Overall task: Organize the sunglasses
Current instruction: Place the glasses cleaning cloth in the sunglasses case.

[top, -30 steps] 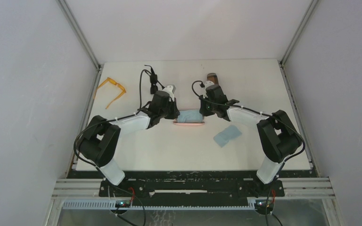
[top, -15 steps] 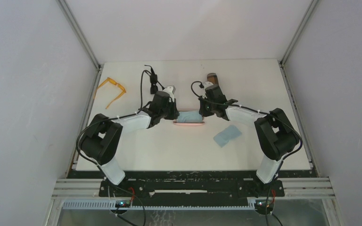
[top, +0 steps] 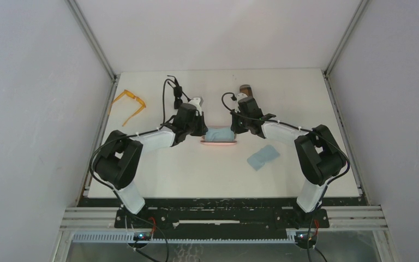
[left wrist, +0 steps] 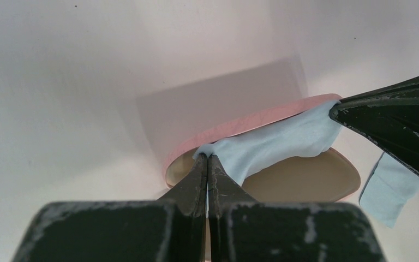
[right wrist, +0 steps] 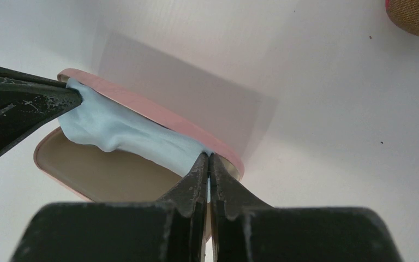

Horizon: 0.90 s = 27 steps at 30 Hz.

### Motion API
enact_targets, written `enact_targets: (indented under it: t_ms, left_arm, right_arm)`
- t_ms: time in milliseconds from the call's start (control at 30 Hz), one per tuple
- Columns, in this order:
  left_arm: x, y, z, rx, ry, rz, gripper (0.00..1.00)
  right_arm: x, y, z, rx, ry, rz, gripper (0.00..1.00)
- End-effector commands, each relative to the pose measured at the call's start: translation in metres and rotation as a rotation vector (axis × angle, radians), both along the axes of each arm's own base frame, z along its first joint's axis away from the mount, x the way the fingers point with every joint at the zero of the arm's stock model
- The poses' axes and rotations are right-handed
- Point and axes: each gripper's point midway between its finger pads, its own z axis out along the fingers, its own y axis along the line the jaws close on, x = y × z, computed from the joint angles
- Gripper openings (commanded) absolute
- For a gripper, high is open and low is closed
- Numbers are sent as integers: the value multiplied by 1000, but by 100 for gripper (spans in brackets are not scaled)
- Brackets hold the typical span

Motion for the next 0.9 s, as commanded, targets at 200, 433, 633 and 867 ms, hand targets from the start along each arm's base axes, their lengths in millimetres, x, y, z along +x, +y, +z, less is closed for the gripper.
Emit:
enact_targets:
  t_ms: [200, 433, 633, 867]
  left_arm:
    - [30, -4, 27, -31, -91, 12, 0]
    - [34, -6, 28, -39, -93, 7, 5]
    - [36, -8, 29, -43, -95, 3, 23]
    - [34, -6, 29, -40, -96, 7, 33]
  right_arm:
    - [22, 4, 18, 27, -64, 4, 0]
    - [25, 3, 20, 26, -67, 3, 0]
    - [24, 2, 21, 24, -64, 3, 11]
    - [21, -1, 26, 13, -65, -3, 21]
